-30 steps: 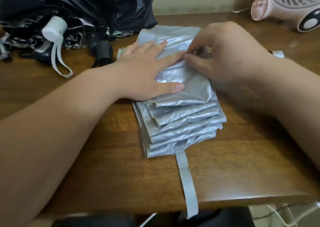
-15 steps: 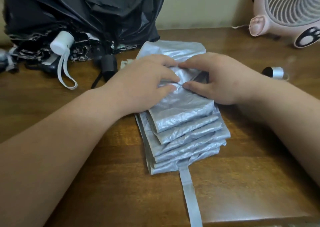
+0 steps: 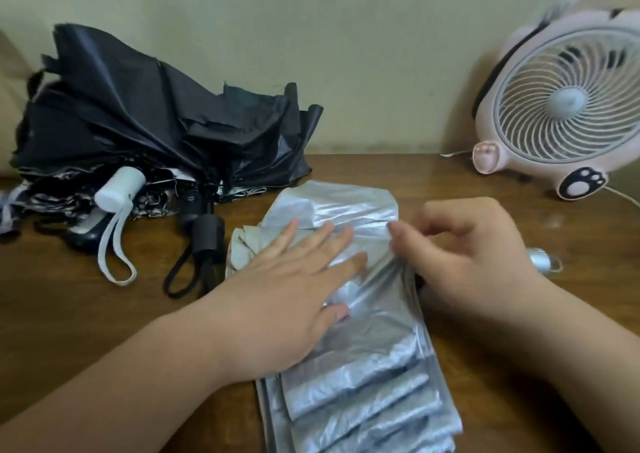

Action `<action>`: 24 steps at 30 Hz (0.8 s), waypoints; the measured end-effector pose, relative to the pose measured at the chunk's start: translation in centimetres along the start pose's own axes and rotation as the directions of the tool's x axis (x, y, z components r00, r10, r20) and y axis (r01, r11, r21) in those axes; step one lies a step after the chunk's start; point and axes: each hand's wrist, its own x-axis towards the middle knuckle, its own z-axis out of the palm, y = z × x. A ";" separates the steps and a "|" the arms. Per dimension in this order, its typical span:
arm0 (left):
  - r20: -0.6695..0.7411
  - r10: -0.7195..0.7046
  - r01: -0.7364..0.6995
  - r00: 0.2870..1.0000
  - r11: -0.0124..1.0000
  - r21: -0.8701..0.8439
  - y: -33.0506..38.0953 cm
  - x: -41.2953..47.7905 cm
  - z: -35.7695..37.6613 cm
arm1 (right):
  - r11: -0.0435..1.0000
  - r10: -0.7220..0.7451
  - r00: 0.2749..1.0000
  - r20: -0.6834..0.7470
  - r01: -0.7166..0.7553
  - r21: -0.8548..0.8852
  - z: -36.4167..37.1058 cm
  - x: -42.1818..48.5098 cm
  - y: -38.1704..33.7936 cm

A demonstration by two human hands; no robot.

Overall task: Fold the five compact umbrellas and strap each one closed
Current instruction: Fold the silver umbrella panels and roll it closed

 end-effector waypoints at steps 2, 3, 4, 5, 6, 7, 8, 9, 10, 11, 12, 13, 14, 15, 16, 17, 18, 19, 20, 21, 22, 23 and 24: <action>0.010 0.026 -0.025 1.000 1.000 -0.017 0.2 -0.1 -0.1 | 0.940 0.339 0.937 -0.081 -0.333 0.071 0.5 1.8 0.7; 0.010 0.039 -0.038 0.999 0.999 -0.031 0.2 -0.2 -0.1 | 0.880 0.472 0.881 -0.034 -0.468 0.075 0.7 2.9 1.3; 0.007 0.056 -0.055 0.998 0.997 -0.045 0.2 -0.2 -0.1 | 0.822 0.567 0.822 0.048 -0.569 0.037 0.9 4.1 1.7; 0.004 0.071 -0.071 0.997 0.996 -0.061 0.2 -0.3 -0.1 | 0.773 0.629 0.765 0.141 -0.634 -0.007 1.2 5.2 2.3; 0.001 0.085 -0.084 0.996 0.993 -0.079 0.2 -0.3 -0.1 | 0.734 0.667 0.716 0.206 -0.679 -0.017 1.5 6.2 2.6; -0.003 0.092 -0.092 0.996 0.991 -0.095 0.2 -0.4 -0.2 | 0.698 0.692 0.682 0.237 -0.716 0.025 1.9 7.1 2.8; -0.013 0.095 -0.095 0.995 0.989 -0.111 0.2 -0.5 -0.3 | 0.662 0.707 0.658 0.259 -0.745 0.087 2.3 7.8 2.9; -0.033 0.094 -0.097 0.995 0.987 -0.124 0.2 -0.6 -0.3 | 0.631 0.712 0.648 0.271 -0.760 0.156 2.6 8.2 2.9; -0.062 0.093 -0.100 0.994 0.986 -0.131 0.1 -0.7 -0.3 | 0.618 0.714 0.650 0.260 -0.759 0.204 2.8 8.5 2.7; -0.090 0.091 -0.102 0.992 0.986 -0.132 0.0 -0.8 -0.2 | 0.619 0.710 0.663 0.237 -0.749 0.236 2.9 8.8 2.6; -0.110 0.088 -0.102 0.990 0.986 -0.128 0.0 -0.8 -0.2 | 0.631 0.706 0.679 0.200 -0.732 0.257 3.0 8.9 2.4; -0.124 0.087 -0.102 0.988 0.987 -0.124 0.0 -0.8 -0.1 | 0.655 0.698 0.701 0.148 -0.708 0.265 3.0 8.9 2.2; -0.136 0.087 -0.103 0.987 0.987 -0.122 0.0 -0.8 -0.1 | 0.684 0.683 0.724 0.094 -0.680 0.264 2.9 8.9 1.9; -0.146 0.087 -0.105 0.985 0.987 -0.121 0.0 -0.8 0.0 | 0.704 0.672 0.739 0.050 -0.658 0.268 2.8 8.8 1.7; -0.154 0.089 -0.107 0.984 0.987 -0.116 0.1 -0.8 0.0 | 0.706 0.668 0.743 0.043 -0.651 0.278 2.7 8.6 1.6; -0.161 0.090 -0.109 0.983 0.988 -0.111 0.1 -0.8 0.0 | 0.678 0.677 0.731 0.084 -0.665 0.314 2.6 8.5 1.6; -0.170 0.090 -0.109 0.981 0.988 -0.107 0.1 -0.9 0.0 | 0.616 0.688 0.703 0.180 -0.696 0.369 2.3 8.5 1.4; -0.179 0.091 -0.110 0.980 0.988 -0.104 0.1 -0.9 0.0 | 0.526 0.681 0.665 0.306 -0.735 0.427 2.1 8.4 1.1; -0.185 0.088 -0.109 0.979 0.989 -0.103 0.1 -1.0 0.1 | 0.433 0.656 0.629 0.418 -0.767 0.474 1.9 8.4 0.7; -0.192 0.089 -0.110 0.977 0.988 -0.105 0.1 -1.0 0.1 | 0.357 0.629 0.611 0.480 -0.776 0.519 1.7 8.3 0.4; -0.202 0.090 -0.113 0.975 0.988 -0.107 0.1 -1.1 0.2 | 0.301 0.614 0.615 0.495 -0.762 0.574 1.5 8.2 0.3; -0.211 0.092 -0.117 0.973 0.988 -0.106 0.1 -1.1 0.3 | 0.257 0.598 0.632 0.493 -0.734 0.629 1.3 8.1 0.2; -0.215 0.092 -0.117 0.972 0.988 -0.105 0.1 -1.1 0.4 | 0.224 0.580 0.651 0.490 -0.706 0.672 0.9 7.8 0.1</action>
